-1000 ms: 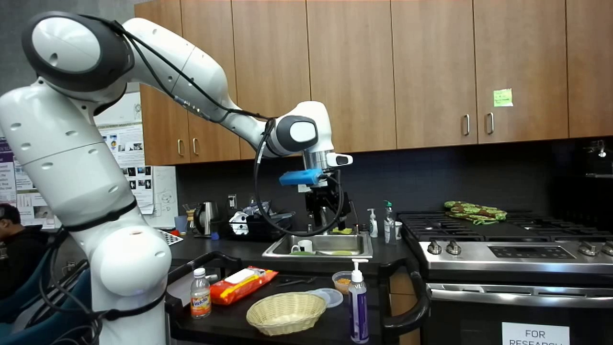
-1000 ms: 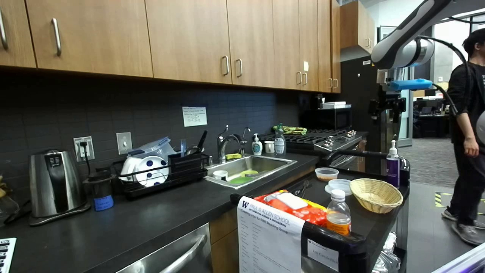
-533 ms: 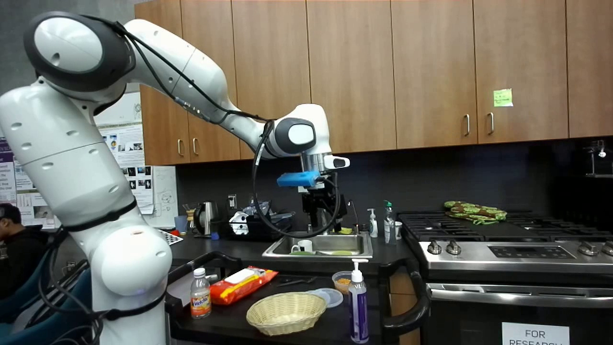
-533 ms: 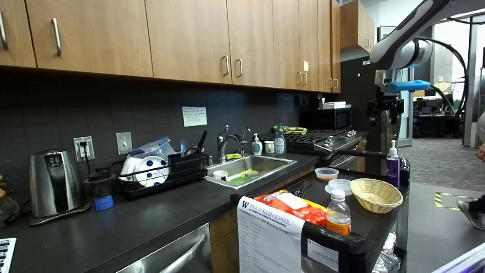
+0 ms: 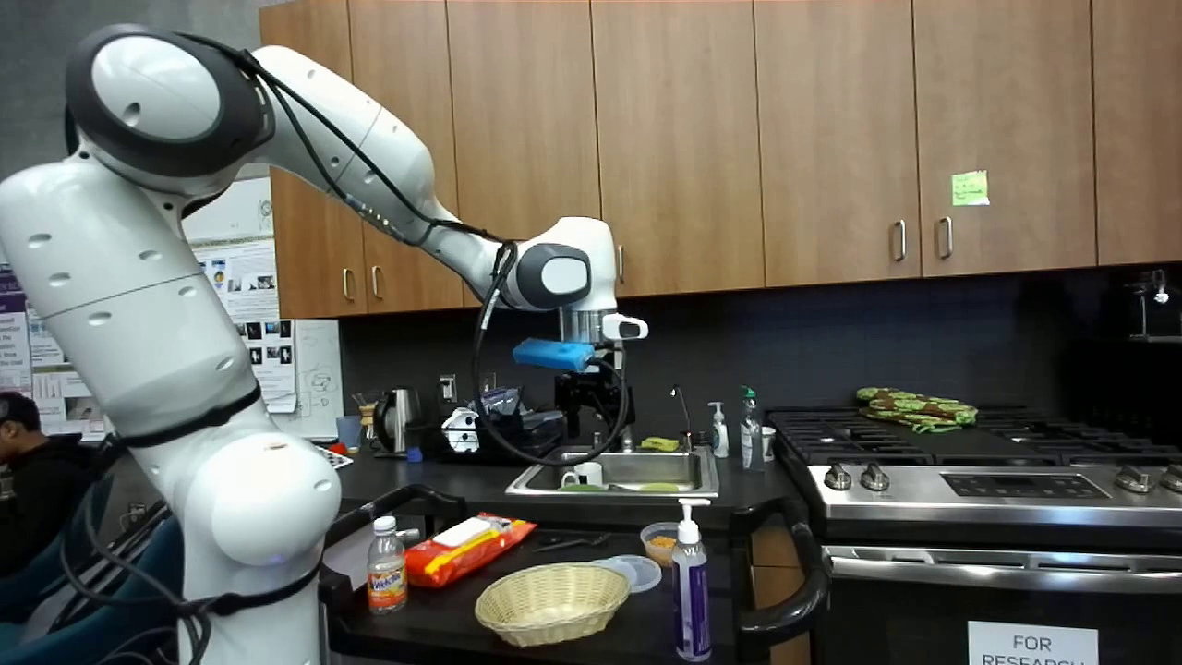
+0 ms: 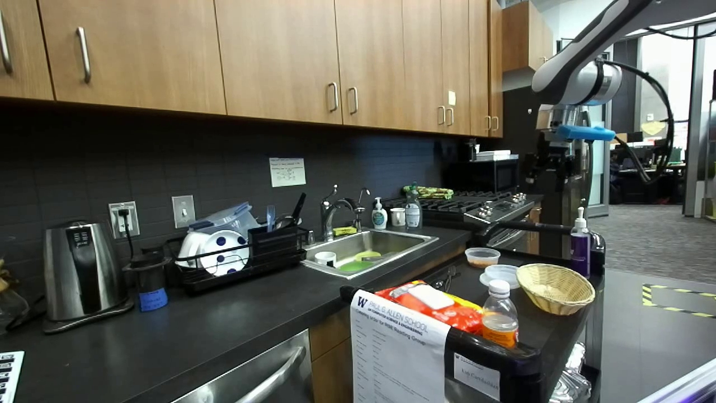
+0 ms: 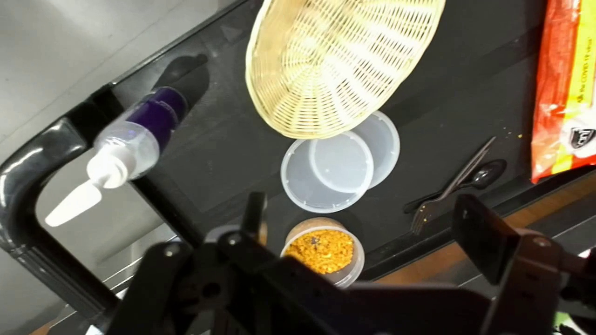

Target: Open the orange packet of wipes.

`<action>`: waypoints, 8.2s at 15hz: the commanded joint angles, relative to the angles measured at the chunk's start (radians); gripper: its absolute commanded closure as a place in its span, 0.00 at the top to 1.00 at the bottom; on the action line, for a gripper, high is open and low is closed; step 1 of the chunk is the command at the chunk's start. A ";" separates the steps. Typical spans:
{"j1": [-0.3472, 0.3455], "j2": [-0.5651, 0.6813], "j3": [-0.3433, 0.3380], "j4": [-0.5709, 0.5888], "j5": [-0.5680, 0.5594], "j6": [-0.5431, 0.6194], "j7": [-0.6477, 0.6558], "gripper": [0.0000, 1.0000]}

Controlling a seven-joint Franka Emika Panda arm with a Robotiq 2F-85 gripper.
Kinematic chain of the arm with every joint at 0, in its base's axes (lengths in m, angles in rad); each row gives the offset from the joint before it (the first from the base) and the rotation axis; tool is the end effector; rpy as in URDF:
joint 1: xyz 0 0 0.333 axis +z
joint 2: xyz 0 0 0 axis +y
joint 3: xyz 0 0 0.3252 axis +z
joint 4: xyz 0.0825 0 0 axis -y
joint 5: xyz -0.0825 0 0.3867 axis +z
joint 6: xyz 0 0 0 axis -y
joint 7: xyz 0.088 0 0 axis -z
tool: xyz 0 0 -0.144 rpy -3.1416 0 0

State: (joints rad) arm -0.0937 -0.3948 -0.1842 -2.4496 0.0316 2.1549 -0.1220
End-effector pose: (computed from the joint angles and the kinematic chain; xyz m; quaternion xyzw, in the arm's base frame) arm 0.4182 -0.1171 0.4209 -0.9945 0.0805 -0.0552 0.0389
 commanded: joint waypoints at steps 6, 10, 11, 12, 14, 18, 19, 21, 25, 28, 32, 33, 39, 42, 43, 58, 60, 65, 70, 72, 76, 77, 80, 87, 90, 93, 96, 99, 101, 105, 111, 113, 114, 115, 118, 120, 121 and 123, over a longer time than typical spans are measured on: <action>0.119 0.053 0.052 -0.014 0.186 0.004 -0.099 1.00; 0.177 0.109 0.094 -0.015 0.299 0.029 -0.122 1.00; 0.189 0.127 0.106 -0.012 0.324 0.037 -0.126 1.00; 0.201 0.147 0.118 -0.010 0.351 0.051 -0.134 1.00; 0.222 0.191 0.139 0.001 0.404 0.068 -0.148 1.00; 0.246 0.284 0.182 0.024 0.500 0.102 -0.181 1.00; 0.248 0.304 0.193 0.032 0.521 0.107 -0.187 1.00; 0.248 0.350 0.216 0.054 0.557 0.119 -0.199 1.00; 0.236 0.435 0.254 0.098 0.617 0.129 -0.216 1.00; 0.229 0.481 0.275 0.120 0.651 0.125 -0.233 1.00; 0.223 0.528 0.301 0.140 0.694 0.123 -0.253 1.00; 0.223 0.537 0.307 0.141 0.704 0.122 -0.257 1.00; 0.214 0.597 0.332 0.149 0.740 0.122 -0.305 1.00; 0.208 0.621 0.339 0.157 0.743 0.118 -0.321 1.00; 0.205 0.629 0.343 0.159 0.745 0.116 -0.332 1.00; 0.193 0.676 0.393 0.225 0.751 0.056 -0.404 1.00; 0.189 0.670 0.388 0.232 0.745 0.046 -0.408 1.00; 0.174 0.672 0.380 0.251 0.727 0.018 -0.430 1.00; 0.163 0.691 0.366 0.255 0.705 0.006 -0.428 1.00; 0.158 0.700 0.365 0.256 0.701 0.005 -0.429 1.00; 0.151 0.727 0.368 0.264 0.705 0.002 -0.436 1.00; 0.150 0.734 0.369 0.267 0.706 0.002 -0.437 1.00; 0.150 0.749 0.372 0.276 0.706 -0.002 -0.441 1.00; 0.159 0.756 0.382 0.300 0.699 -0.020 -0.442 1.00; 0.160 0.753 0.382 0.307 0.694 -0.031 -0.440 0.83; 0.158 0.752 0.380 0.307 0.678 -0.033 -0.438 0.62; 0.154 0.750 0.380 0.306 0.673 -0.032 -0.436 0.38; 0.150 0.746 0.378 0.304 0.664 -0.030 -0.434 0.16; 0.145 0.743 0.378 0.303 0.663 -0.030 -0.433 0.02; 0.145 0.737 0.377 0.299 0.655 -0.026 -0.428 0.00; 0.174 0.722 0.378 0.286 0.588 0.025 -0.369 0.00; 0.188 0.711 0.381 0.279 0.546 0.050 -0.331 0.00; 0.192 0.704 0.384 0.277 0.529 0.053 -0.314 0.00; 0.196 0.699 0.388 0.277 0.516 0.052 -0.299 0.00; 0.205 0.674 0.399 0.274 0.483 0.047 -0.263 0.00; 0.212 0.660 0.407 0.272 0.461 0.049 -0.242 0.00; 0.217 0.654 0.410 0.269 0.450 0.048 -0.232 0.00; 0.226 0.640 0.417 0.264 0.436 0.047 -0.216 0.00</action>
State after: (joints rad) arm 0.1132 0.2861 0.2193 -2.1549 0.4963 2.1904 -0.3823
